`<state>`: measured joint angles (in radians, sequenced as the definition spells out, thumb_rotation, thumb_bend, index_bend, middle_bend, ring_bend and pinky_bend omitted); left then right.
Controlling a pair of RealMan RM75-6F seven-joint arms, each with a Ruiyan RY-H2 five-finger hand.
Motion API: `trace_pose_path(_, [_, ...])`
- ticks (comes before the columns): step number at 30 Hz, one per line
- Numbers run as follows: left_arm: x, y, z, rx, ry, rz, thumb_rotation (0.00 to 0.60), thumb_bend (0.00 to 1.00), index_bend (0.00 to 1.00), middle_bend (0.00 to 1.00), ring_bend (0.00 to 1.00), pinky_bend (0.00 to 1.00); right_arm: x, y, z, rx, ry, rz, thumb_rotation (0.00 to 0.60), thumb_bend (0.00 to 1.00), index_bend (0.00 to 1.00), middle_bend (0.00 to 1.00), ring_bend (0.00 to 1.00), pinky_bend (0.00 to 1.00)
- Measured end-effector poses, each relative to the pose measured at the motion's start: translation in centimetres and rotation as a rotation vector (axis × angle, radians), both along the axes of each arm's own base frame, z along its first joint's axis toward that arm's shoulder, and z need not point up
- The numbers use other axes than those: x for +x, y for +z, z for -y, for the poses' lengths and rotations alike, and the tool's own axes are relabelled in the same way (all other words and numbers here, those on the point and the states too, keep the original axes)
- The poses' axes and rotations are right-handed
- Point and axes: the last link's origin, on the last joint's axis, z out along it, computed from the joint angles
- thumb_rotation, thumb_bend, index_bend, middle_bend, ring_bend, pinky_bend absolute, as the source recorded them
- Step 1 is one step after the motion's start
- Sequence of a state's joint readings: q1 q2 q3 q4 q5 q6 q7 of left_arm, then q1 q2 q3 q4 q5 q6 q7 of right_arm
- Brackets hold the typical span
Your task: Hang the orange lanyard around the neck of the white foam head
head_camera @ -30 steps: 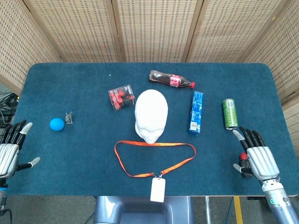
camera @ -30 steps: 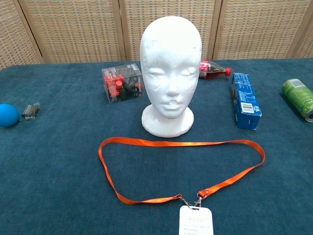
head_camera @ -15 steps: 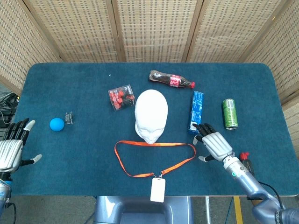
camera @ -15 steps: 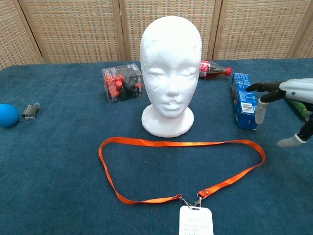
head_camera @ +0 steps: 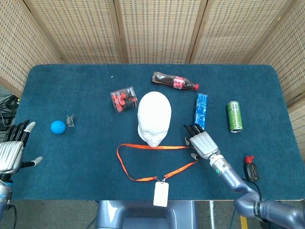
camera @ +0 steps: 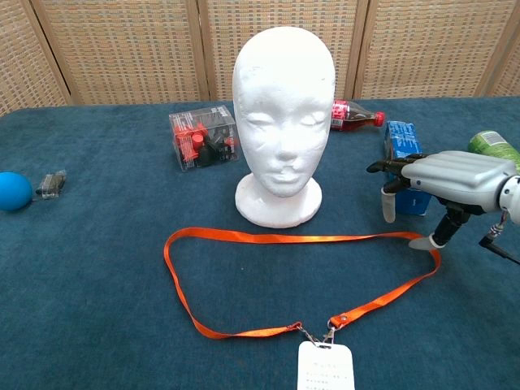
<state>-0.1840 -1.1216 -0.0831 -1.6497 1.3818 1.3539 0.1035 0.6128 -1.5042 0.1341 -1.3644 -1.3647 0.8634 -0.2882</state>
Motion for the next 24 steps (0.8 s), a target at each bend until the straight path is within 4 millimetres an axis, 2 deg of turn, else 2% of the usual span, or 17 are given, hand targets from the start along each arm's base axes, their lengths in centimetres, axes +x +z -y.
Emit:
trace_pose_path(13, [-0.1,0.1,-0.1,0.003,0.002,0.004,0.6,0.0,0.0,0.0,0.0,0.0,0.2,-1.6,0.6,-0.005,-0.021,-0.073,0.6,0.55,0.51,0.0,0.0,0.0])
trace_pose_path(24, [-0.2,0.2,-0.2,0.003,0.006,0.009,0.6,0.0,0.0,0.0,0.0,0.0,0.4,-2.5,0.6,-0.01,0.002,-0.121,0.6,0.56,0.55,0.0,0.0,0.0])
